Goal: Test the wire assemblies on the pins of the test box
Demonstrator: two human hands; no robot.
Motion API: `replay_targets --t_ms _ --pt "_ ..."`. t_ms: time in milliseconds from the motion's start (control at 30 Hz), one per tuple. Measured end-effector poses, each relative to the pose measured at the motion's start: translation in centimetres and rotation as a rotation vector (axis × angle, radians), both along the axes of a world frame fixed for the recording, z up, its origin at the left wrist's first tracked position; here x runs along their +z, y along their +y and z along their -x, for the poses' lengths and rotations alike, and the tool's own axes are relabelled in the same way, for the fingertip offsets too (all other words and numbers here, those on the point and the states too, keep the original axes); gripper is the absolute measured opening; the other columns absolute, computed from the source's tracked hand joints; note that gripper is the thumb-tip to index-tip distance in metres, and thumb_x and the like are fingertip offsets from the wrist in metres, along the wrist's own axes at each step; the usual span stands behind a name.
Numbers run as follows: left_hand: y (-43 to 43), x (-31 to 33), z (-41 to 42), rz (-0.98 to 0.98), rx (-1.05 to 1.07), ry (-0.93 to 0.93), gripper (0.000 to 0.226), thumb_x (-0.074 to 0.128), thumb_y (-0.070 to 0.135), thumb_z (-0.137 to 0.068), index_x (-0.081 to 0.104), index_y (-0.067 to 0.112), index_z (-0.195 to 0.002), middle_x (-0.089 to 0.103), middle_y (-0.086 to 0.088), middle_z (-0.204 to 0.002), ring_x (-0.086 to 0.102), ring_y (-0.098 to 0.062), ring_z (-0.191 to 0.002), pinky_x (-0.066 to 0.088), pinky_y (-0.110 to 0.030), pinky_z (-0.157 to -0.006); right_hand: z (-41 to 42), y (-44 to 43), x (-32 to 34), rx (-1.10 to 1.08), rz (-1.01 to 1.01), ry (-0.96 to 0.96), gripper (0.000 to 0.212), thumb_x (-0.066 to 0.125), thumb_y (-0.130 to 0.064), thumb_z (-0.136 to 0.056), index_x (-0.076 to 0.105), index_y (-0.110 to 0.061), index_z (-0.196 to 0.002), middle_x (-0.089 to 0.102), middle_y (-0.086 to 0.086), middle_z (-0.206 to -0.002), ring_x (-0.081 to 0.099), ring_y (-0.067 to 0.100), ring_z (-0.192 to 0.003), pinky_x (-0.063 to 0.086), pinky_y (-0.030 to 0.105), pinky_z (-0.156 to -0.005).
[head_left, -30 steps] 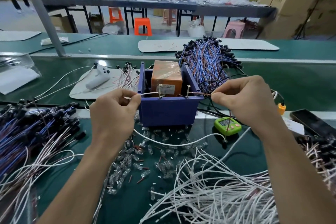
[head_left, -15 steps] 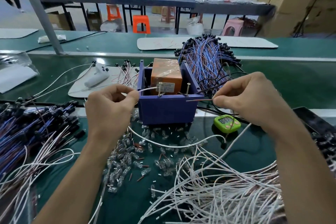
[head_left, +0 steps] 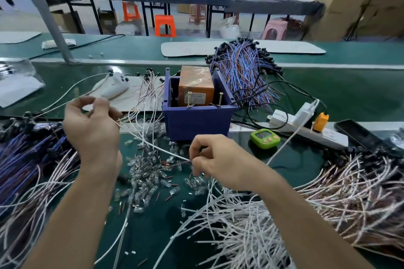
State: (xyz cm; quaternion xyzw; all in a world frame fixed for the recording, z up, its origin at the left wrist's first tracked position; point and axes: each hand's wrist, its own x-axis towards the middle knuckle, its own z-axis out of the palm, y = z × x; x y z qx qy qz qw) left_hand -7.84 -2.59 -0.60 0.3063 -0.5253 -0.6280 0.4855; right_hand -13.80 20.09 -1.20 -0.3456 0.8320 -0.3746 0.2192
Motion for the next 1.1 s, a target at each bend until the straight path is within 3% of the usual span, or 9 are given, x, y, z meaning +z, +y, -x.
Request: replay_targets --t_ms 100,200,300,400,467,567,833,967,1100 --pt "-1.2 -1.2 -1.6 0.247 -0.118 -0.48 0.004 0.067 0.03 -0.099 0.069 0.028 -0.096 0.072 0.003 -0.07 0.061 -0.016 -0.051 0.038 -0.024 -0.044 -0.5 -1.0 -0.5 -0.05 0.012 0.07 0.02 0.059 -0.017 -0.098 0.064 -0.033 -0.086 0.074 -0.004 -0.074 0.053 0.003 -0.047 0.042 0.016 -0.046" --pt "-1.1 -1.6 -3.8 0.658 0.096 -1.117 0.028 0.066 0.054 -0.093 0.08 0.03 -0.095 0.059 0.0 -0.064 0.053 -0.027 -0.06 0.035 -0.031 -0.06 -0.6 -1.7 -0.1 -0.126 0.049 0.128 0.021 0.062 -0.019 -0.098 0.069 -0.031 -0.083 0.073 -0.005 -0.069 0.059 0.005 -0.052 0.047 0.018 -0.048" --pt "1.7 -0.5 -5.2 0.93 -0.124 -0.898 0.024 0.07 0.06 -0.086 0.08 0.038 -0.091 0.068 0.007 -0.096 0.047 -0.015 -0.093 0.037 -0.038 -0.084 -0.6 -2.3 0.5 -0.144 0.042 0.186 0.019 0.067 -0.021 -0.095 0.072 -0.03 -0.08 0.07 -0.01 -0.064 0.061 0.005 -0.054 0.046 0.014 -0.049" --pt "4.8 -0.4 -5.1 0.955 -0.499 -0.708 0.022 0.074 0.049 -0.086 0.077 0.045 -0.108 0.062 0.027 -0.11 0.045 0.002 -0.103 0.032 -0.022 -0.094 -0.8 -2.7 1.4 -0.116 0.013 0.24 0.017 0.07 -0.018 -0.09 0.075 -0.03 -0.079 0.066 -0.013 -0.058 0.055 -0.001 -0.049 0.039 0.011 -0.047" --pt "5.4 -0.6 -4.9 0.83 -0.594 -0.658 0.02 0.075 0.037 -0.09 0.078 0.041 -0.109 0.07 0.027 -0.097 0.055 0.009 -0.087 0.035 -0.003 -0.078 -0.7 -2.3 2.3 -0.089 0.026 0.22 0.014 0.073 -0.017 -0.087 0.078 -0.028 -0.081 0.069 -0.013 -0.06 0.057 -0.002 -0.051 0.042 0.013 -0.05" --pt "4.8 -0.9 -4.9 0.562 -0.728 -0.574 0.018 0.076 0.028 -0.092 0.081 0.044 -0.086 0.072 0.005 -0.068 0.045 -0.003 -0.045 0.031 -0.011 -0.042 0.0 -0.1 4.0 -0.065 0.07 0.131 0.012 0.076 -0.013 -0.084 0.08 -0.025 -0.082 0.076 -0.007 -0.07 0.066 0.004 -0.062 0.05 0.021 -0.06" --pt "6.3 -0.4 -4.8 0.492 -1.065 -0.446 0.037 0.072 0.019 -0.095 0.078 0.054 -0.091 0.071 -0.004 -0.066 0.039 -0.008 -0.046 0.03 -0.018 -0.041 1.3 10.5 7.2 -0.118 -0.109 0.116 0.027 0.082 -0.009 -0.082 0.084 -0.036 -0.082 0.074 -0.005 -0.068 0.057 0.006 -0.063 0.044 0.022 -0.061" --pt "10.8 -1.0 -3.5 0.567 -1.185 -0.466 0.031 0.072 0.026 -0.096 0.077 0.057 -0.096 0.073 -0.005 -0.075 0.046 -0.011 -0.055 0.036 -0.028 -0.053 0.9 14.9 7.8 -0.226 -0.297 0.33 0.033 0.082 -0.01 -0.081 0.081 -0.043 -0.078 0.065 -0.025 -0.057 0.055 -0.002 -0.053 0.041 0.013 -0.053" --pt "14.5 -1.7 -2.1 0.688 -1.301 -0.579 0.039 0.063 0.024 -0.1 0.074 0.062 -0.095 0.074 -0.008 -0.077 0.038 -0.012 -0.046 0.03 -0.027 -0.043 1.3 20.2 7.5 -0.407 -0.532 0.544 0.036 0.074 -0.009 -0.084 0.082 -0.043 -0.079 0.066 -0.023 -0.059 0.064 0.007 -0.065 0.053 0.018 -0.064"
